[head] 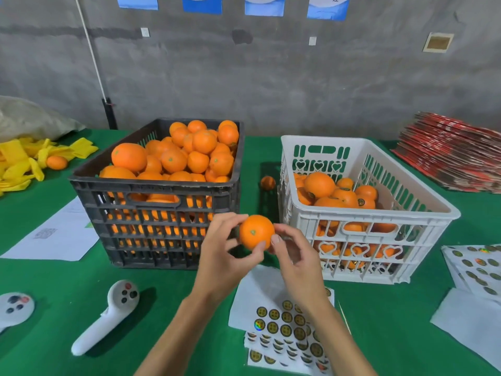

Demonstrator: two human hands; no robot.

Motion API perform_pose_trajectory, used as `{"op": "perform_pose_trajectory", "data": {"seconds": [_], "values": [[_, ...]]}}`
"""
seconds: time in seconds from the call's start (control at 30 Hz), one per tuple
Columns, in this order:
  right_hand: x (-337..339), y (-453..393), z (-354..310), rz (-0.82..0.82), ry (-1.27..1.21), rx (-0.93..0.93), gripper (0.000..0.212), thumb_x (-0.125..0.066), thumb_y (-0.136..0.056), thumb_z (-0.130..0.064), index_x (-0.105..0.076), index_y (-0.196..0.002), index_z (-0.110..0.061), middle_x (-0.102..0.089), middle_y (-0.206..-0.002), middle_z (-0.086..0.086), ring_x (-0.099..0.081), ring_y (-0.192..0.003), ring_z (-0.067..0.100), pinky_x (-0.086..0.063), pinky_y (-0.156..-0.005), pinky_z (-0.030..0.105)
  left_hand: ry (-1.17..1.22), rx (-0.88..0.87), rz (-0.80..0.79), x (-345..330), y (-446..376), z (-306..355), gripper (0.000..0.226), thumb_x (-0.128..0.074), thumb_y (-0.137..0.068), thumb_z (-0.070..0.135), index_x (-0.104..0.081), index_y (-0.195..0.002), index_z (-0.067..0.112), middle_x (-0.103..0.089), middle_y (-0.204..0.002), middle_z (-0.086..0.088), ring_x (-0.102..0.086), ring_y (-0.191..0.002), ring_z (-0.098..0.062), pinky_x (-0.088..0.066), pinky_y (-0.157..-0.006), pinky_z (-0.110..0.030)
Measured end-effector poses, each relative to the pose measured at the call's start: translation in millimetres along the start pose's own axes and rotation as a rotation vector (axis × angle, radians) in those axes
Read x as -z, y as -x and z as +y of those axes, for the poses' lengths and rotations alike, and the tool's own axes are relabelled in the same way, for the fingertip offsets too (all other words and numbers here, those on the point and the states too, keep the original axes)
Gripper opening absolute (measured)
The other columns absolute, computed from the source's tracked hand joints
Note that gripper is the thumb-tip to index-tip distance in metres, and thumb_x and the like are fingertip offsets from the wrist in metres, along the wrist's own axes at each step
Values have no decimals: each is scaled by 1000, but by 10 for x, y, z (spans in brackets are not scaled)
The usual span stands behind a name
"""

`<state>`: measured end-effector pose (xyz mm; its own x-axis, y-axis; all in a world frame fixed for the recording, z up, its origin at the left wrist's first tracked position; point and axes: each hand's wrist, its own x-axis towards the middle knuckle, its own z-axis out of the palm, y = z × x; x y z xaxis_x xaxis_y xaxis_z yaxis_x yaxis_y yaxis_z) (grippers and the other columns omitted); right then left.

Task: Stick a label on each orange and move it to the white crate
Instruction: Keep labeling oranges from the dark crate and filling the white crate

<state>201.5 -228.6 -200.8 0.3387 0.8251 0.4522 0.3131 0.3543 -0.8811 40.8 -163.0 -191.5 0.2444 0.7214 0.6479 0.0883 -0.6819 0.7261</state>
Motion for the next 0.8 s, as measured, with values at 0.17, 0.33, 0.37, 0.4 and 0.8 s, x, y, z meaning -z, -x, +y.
{"op": "perform_pose_trajectory", "data": {"seconds": [0.17,0.33,0.37,0.4,0.8], "values": [[81,305,420,-135,166,-125,17,-54,-105,-38,-61,-120,-42,-65,-114,-19,-65,-105,9,-54,-92,37,160,438,-227,-265,408,-417,66,-86,-84,35,-54,-142,32,-58,-139,14,-65,-119,-7,-58,-95,-26],[261,428,535,-448,363,-199,40,-61,-97,-54,-58,-134,-38,-58,-125,-23,-58,-114,2,-49,-101,35,277,674,-135,-415,651,-712,52,-80,-85,39,-59,-132,29,-67,-126,-1,-72,-103,-6,-61,-88,-29],[279,465,566,-542,463,-198,53,-60,-94,-63,-54,-140,-38,-52,-134,-23,-50,-122,-1,-45,-107,33,300,704,-103,-445,673,-747,55,-78,-85,40,-58,-134,25,-66,-126,-2,-71,-103,-7,-61,-88,-30],[286,507,605,-628,584,-185,62,-58,-91,-69,-50,-144,-37,-45,-145,-21,-41,-132,1,-38,-114,33,327,730,-77,-466,683,-782,55,-76,-87,41,-57,-136,23,-65,-127,-3,-71,-106,-10,-61,-90,-33],[82,470,648,-491,774,-142,35,-63,-95,-52,-67,-126,-37,-46,-142,-20,-37,-132,7,-27,-111,26,232,687,-61,-569,487,-980,53,-71,-90,49,-55,-135,27,-63,-124,4,-65,-103,1,-52,-86,-15]]}}
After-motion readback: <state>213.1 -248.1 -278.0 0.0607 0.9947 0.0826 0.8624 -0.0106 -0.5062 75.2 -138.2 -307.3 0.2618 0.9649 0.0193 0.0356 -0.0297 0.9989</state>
